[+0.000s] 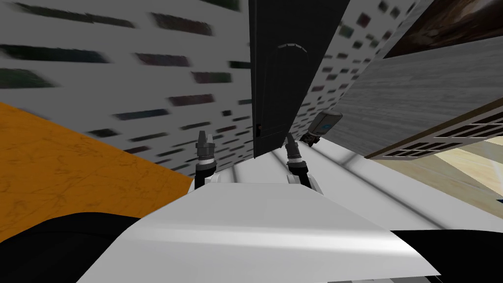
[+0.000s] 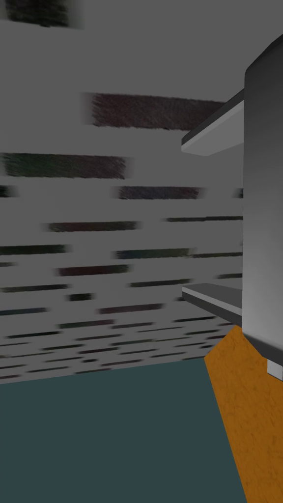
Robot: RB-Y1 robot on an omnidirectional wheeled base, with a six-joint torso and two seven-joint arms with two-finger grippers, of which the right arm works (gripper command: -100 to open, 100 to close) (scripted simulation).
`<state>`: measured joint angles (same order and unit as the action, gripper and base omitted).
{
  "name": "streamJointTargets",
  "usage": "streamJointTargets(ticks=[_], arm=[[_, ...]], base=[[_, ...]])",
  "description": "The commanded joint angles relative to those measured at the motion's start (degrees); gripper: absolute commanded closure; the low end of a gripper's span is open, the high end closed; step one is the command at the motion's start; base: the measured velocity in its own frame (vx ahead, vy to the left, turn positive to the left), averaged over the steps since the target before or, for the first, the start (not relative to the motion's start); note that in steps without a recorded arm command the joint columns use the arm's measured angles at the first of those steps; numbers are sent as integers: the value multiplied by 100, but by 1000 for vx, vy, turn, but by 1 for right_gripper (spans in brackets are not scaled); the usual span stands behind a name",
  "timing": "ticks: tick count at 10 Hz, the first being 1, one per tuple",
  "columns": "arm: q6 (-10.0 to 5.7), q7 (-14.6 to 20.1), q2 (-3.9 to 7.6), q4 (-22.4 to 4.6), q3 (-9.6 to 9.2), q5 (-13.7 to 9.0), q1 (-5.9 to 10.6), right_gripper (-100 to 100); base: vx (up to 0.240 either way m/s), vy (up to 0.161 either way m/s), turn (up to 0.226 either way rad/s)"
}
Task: Pull the door open
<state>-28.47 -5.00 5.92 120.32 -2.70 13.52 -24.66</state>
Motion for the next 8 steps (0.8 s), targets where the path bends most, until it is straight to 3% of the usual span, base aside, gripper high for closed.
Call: streamJointTargets(ticks=[1,8], arm=[[5,-194,36,-213,-13,120,99,-100],[14,-991,245,-1184,-12,634,545,-100]], base=[[96,4,25],[98,1,29]])
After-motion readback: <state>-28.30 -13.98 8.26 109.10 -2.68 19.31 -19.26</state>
